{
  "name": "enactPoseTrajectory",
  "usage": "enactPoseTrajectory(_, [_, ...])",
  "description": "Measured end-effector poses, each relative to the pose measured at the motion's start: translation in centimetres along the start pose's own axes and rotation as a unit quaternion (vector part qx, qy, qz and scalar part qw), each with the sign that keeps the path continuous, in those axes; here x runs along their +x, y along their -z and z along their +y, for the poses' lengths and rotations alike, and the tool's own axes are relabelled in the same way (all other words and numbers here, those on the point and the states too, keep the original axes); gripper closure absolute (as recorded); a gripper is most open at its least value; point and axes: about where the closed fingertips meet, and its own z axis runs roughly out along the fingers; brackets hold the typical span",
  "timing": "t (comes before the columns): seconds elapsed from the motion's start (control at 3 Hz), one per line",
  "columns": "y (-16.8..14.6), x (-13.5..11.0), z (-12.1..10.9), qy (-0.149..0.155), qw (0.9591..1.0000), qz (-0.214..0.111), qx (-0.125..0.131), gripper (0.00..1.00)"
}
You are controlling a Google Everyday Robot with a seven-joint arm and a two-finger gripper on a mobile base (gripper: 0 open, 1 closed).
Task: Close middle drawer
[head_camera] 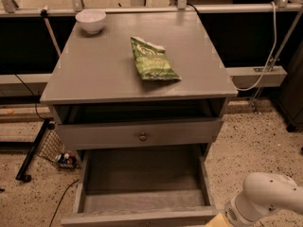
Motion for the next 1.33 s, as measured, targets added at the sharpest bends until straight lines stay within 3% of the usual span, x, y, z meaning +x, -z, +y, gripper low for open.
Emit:
enactPoseTrajectory(0.67, [-2.5, 0.1, 0.4, -0.007, 0.9999, -0.005, -0.008, 0.02])
enactPoseTrajectory(1.33, [-4.3, 0.1, 0.8, -0.01, 0.9997, -0.006, -0.021, 0.46])
